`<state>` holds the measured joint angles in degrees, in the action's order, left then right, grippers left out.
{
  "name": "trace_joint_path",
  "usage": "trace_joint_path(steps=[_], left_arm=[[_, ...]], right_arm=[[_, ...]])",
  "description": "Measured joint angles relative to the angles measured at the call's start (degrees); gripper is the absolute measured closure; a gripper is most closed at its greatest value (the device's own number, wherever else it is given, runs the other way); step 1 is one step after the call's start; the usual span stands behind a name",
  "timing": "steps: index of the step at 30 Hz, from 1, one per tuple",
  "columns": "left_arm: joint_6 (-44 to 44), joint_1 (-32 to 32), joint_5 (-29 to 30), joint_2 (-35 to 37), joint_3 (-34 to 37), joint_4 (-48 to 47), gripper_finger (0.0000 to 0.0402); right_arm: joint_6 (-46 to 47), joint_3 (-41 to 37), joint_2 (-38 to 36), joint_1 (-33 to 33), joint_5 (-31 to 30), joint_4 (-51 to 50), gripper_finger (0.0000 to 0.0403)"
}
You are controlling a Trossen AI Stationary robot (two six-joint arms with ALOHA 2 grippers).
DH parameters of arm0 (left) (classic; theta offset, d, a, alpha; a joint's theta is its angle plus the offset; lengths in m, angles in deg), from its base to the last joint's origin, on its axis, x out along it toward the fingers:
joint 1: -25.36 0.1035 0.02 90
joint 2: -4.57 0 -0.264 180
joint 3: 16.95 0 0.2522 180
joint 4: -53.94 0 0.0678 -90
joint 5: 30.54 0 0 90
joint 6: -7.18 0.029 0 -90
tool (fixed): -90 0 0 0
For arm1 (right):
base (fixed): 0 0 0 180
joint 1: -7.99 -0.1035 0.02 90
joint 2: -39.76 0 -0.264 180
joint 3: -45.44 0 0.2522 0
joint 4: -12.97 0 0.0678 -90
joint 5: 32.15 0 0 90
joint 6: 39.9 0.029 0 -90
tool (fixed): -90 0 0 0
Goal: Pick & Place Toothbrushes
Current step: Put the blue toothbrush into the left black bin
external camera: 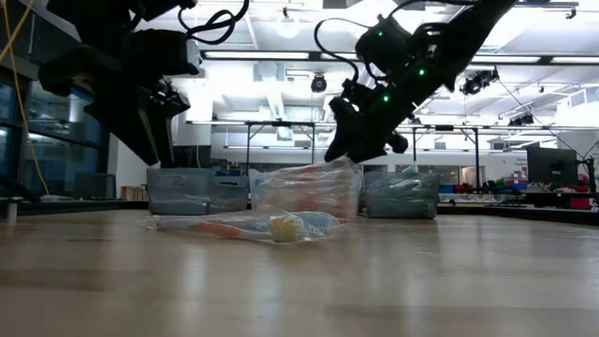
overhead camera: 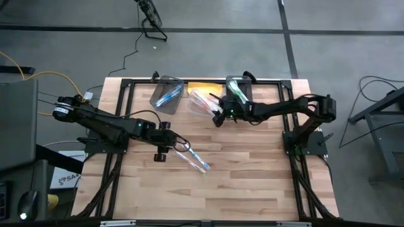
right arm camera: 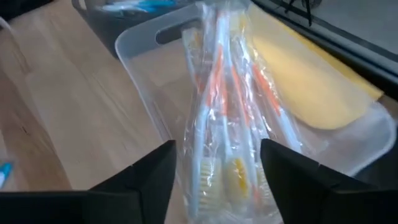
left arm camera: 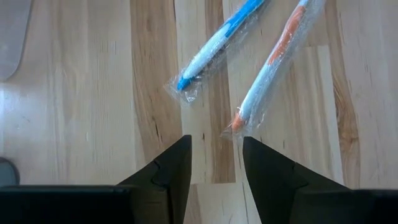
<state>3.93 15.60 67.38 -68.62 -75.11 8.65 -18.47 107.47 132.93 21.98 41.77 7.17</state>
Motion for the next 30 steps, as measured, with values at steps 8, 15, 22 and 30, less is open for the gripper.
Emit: trace_joint_path(steps=[8, 15, 22, 30], left_arm=[[-0.02, 0.0, 0.0, 0.0, 0.0, 0.75, 0.0264], [6.11, 0.0, -1.41, -0.62, 0.0, 6.76, 0.0264], [16.25, 0.11, -4.37, -4.42, -0.04, 12.03, 0.0258], [19.96, 1.97, -5.86, -10.0, -1.1, 16.76, 0.0211]], right_arm=[[0.01, 0.0, -7.47, -0.7, -0.15, -6.7, 0.0156], [3.15, 0.02, -12.64, -5.55, 0.05, -16.61, 0.0156], [7.62, 0.0, -13.23, -14.16, -0.62, -19.92, 0.0156], [11.82, 0.0, -13.25, -22.58, -6.62, -19.63, 0.0156]])
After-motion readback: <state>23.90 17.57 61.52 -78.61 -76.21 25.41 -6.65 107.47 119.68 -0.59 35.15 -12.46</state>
